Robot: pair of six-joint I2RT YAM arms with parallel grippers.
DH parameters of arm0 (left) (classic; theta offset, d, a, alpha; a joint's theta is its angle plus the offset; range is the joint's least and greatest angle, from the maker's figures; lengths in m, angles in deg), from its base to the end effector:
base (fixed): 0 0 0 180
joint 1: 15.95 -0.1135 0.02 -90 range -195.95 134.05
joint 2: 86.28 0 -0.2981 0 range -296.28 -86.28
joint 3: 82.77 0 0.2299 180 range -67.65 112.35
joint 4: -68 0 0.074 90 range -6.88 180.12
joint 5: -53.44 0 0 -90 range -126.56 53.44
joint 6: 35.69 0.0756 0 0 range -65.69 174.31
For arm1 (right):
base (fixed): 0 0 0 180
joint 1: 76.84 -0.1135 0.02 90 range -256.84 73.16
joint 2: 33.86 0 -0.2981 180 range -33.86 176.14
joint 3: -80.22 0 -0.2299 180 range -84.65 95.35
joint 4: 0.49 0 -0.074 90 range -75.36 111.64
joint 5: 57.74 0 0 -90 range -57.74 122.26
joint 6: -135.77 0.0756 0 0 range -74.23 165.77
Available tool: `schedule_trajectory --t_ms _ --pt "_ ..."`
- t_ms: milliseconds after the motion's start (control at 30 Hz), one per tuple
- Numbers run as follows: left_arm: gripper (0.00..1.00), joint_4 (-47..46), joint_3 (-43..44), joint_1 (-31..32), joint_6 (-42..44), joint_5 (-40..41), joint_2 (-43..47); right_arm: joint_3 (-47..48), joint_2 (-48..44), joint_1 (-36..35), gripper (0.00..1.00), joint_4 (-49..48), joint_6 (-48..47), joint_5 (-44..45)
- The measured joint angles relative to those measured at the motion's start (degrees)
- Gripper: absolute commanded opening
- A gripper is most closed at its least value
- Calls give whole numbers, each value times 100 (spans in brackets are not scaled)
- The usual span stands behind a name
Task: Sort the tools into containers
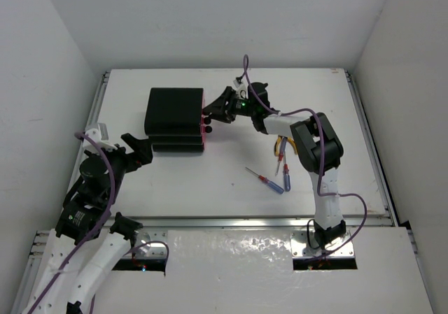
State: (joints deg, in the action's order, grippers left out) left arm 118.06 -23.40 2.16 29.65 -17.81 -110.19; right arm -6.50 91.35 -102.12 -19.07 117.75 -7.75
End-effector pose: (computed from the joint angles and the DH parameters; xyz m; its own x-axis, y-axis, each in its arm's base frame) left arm 0.0794 -0.0004 0.3310 -0.2172 -0.3447 -0.9133 -0.1011 0.9385 -0.3301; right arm 0.4452 0.2640 0.2050 -0.9135 0.3741 -0.1598 -0.0776 0.2254 0.9712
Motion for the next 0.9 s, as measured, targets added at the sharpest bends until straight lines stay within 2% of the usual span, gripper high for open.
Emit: schedule_trajectory --t_ms 333,633,900 --pt "88 0 0 0 0 0 20 105 0 0 63 190 -48 11" --pt "88 0 -2 0 0 0 28 166 -2 9 63 319 -105 15" --pt "88 0 -2 0 0 0 28 -409 -282 240 62 -13 46 -74"
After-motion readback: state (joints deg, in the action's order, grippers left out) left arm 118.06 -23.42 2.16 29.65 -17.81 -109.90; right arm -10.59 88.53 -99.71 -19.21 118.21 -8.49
